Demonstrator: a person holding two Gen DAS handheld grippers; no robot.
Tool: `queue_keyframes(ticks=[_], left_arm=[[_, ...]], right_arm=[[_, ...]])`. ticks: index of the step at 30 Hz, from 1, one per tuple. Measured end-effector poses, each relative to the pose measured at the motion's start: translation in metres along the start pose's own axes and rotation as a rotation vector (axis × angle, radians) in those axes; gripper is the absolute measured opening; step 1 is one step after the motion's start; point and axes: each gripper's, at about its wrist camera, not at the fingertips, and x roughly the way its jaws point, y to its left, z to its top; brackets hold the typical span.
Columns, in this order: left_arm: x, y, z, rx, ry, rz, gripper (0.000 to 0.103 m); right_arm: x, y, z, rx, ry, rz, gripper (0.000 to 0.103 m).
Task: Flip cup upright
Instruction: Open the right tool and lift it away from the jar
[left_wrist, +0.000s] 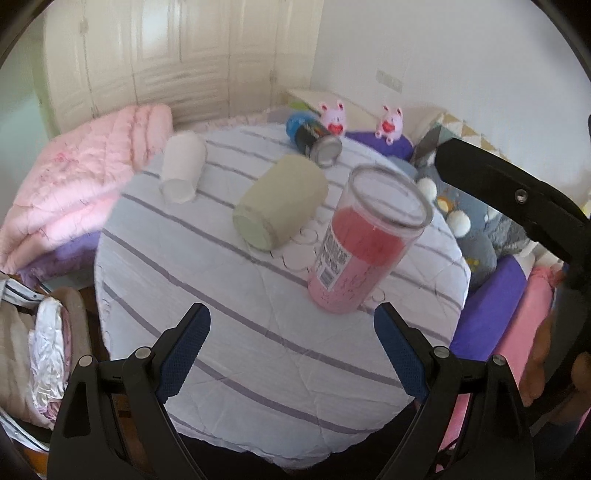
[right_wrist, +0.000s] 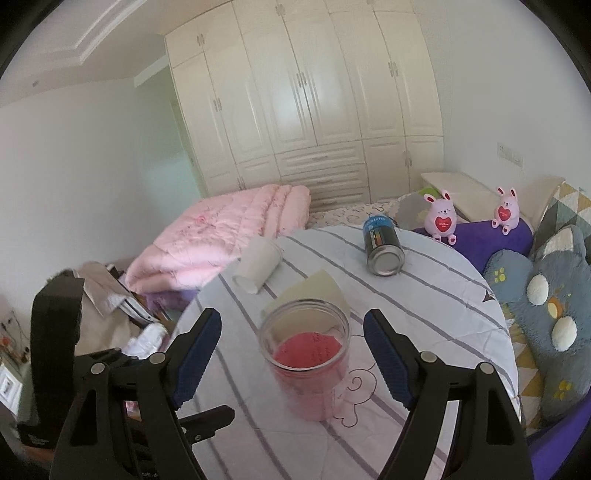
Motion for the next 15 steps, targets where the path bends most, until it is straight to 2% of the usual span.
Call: queue_keyframes(ticks=[5, 8, 11, 15], left_arm=[[-0.026, -0.006, -0.001, 0.01, -0.106, 0.043, 0.094], [-0.043, -0.011, -0.002, 0.012, -0.187, 0.08, 0.095], [-0.057, -0.015, -0.003, -0.001, -0.256, 0.087, 0.096], [-0.065, -0.022, -0.007, -0.01, -0.307, 0.103, 0.098]], right_arm=[[-0.024, 0.004, 0.006, 0.023, -0.06, 0.008, 0.081], [-0.043, 0.005, 0.01, 0.032, -0.117, -0.035, 0.081], [-0.061, 0.005, 0.011, 0.015, -0.162, -0.118, 0.081], [-0.073, 0.003, 0.008, -0.018, -0.183, -0.248, 0.081]])
